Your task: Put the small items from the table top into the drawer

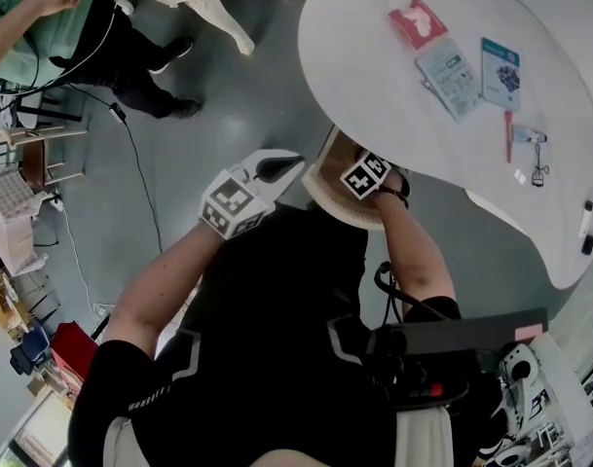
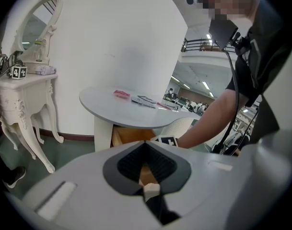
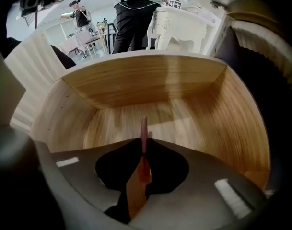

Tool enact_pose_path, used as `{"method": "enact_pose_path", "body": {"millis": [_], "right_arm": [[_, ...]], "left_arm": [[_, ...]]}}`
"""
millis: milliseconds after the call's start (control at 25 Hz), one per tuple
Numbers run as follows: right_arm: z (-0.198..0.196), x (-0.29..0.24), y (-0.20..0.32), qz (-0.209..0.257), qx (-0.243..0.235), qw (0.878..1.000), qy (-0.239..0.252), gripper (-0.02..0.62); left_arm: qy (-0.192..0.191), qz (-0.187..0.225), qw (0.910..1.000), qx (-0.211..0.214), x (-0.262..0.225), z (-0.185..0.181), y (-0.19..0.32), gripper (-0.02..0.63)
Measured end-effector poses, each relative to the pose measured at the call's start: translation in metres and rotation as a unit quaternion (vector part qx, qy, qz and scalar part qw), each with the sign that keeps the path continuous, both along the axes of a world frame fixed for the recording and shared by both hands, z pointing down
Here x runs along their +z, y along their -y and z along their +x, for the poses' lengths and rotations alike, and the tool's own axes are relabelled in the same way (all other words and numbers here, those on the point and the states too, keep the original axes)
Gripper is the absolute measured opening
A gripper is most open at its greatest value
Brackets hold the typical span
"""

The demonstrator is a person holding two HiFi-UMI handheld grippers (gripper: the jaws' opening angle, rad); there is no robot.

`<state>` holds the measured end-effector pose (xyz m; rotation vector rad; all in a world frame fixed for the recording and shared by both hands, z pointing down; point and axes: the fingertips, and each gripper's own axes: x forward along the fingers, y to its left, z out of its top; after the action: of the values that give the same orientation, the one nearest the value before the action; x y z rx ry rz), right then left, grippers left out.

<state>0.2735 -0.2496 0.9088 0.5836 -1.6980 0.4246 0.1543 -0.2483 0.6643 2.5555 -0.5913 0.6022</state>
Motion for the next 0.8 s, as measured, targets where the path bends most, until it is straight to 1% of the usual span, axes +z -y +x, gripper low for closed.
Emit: {"method": "enact_pose_path", "body": {"millis": [240, 440, 560, 800], "right_arm": [[0.0, 0.009, 0.003, -0.004, 0.004, 1.0, -0.006, 0.04], [0.0, 0.01, 0.006, 0.009, -0.002, 1.0, -0.012, 0.04], [-0.001, 0.009, 0.006, 0.016, 0.004, 1.0, -0.014, 0.04], [0.001, 0.008, 0.006, 0.024, 0.015, 0.999, -0.019, 0.064]], "left_arm": [[-0.006, 0.001, 1.0, 0.001, -0.006, 0.001, 0.0, 0.0], [-0.004, 0.001, 1.0, 0.001, -0.009, -0.007, -0.002, 0.0], [-0.005, -0.001, 1.0, -0.002, -0.01, -0.012, -0.002, 0.0], [-0.011, 0.001, 0.9999, 0.0, -0.014, -0.014, -0.005, 0.0]]}}
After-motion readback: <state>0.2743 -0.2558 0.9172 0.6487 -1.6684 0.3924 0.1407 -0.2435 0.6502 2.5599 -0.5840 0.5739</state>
